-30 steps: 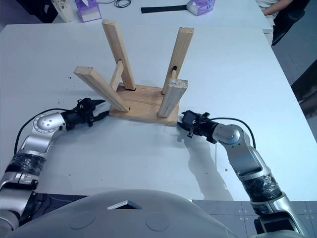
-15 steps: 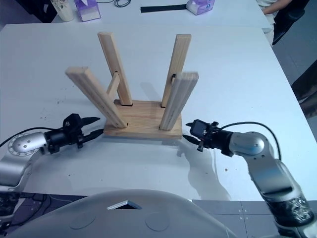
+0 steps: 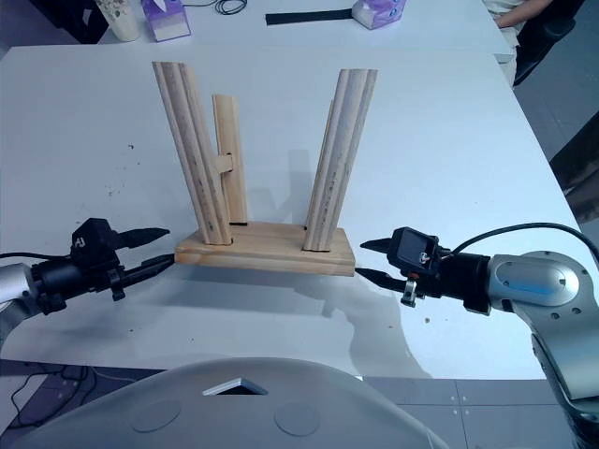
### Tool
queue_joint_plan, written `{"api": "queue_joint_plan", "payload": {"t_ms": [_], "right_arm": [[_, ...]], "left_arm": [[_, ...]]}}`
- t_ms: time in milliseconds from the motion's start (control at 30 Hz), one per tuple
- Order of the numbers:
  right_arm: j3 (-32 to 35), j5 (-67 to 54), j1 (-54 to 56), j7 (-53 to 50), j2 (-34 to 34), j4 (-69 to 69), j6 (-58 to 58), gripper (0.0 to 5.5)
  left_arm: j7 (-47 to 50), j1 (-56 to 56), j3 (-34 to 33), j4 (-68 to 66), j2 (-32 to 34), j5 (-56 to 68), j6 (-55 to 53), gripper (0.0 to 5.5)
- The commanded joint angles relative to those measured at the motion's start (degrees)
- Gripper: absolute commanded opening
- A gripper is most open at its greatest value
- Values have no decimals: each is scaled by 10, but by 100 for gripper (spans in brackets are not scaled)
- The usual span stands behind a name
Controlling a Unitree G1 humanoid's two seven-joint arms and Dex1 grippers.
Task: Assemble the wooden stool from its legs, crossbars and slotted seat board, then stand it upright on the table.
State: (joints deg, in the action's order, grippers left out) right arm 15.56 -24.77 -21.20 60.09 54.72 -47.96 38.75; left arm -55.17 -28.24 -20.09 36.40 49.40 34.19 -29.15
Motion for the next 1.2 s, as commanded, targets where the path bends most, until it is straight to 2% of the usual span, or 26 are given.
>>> {"api": "queue_joint_plan", "payload": {"t_ms": [33,300,433,633,967,1100,1200], "right_arm": [[-1,-39,-3,15,5,-27,-6,195],[17,-70,-1,23,18,-31,3,195],[44,-119,34,28,34,-19,26,195],[47,-109,57,50,63,27,15,195],[15,-64,18,70,53,121,-38,195],[-15,-43,19,67,36,150,-78,195],[-52,-41,26,51,5,168,-89,239]], "left_arm": [[-39,30,-12,27,19,74,-25,249],[-54,84,-11,-14,37,85,-48,249],[-91,70,-17,-16,57,78,-48,249],[-127,69,-30,-22,74,86,-58,249],[-140,97,14,-140,66,-19,39,249],[-142,95,43,-213,57,-94,130,249],[-113,104,73,-240,15,-119,172,242]]}}
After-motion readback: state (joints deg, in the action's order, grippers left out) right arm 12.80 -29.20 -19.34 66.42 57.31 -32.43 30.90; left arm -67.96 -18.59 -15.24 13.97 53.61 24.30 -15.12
